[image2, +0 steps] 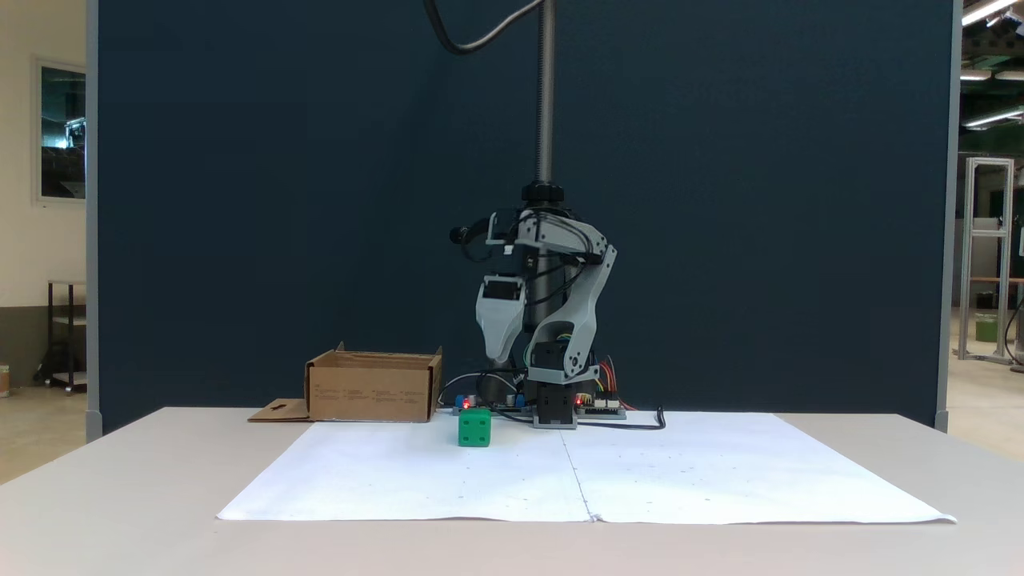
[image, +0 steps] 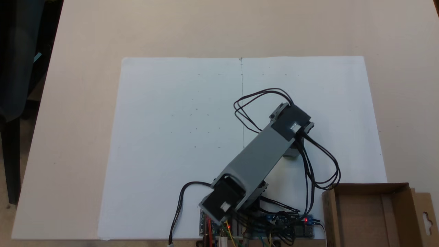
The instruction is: Grasp a green dice and put it in the bin.
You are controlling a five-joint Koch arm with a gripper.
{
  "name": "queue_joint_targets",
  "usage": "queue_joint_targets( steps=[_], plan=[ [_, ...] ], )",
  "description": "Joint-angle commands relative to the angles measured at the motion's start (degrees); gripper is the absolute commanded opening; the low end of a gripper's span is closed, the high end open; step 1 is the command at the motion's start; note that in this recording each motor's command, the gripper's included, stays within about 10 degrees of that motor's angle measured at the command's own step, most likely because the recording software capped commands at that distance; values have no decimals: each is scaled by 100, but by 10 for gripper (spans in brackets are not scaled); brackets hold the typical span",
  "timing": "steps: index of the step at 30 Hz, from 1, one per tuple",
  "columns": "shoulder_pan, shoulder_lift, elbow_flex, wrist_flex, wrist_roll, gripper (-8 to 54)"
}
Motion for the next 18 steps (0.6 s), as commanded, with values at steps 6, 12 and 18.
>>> queue_joint_targets(
  steps=[6, 12, 18],
  plan=[
    [325, -510, -220, 149, -554, 457],
    [650, -1090, -246, 97, -589, 458],
    [870, -1046, -105, 114, -589, 457]
  ],
)
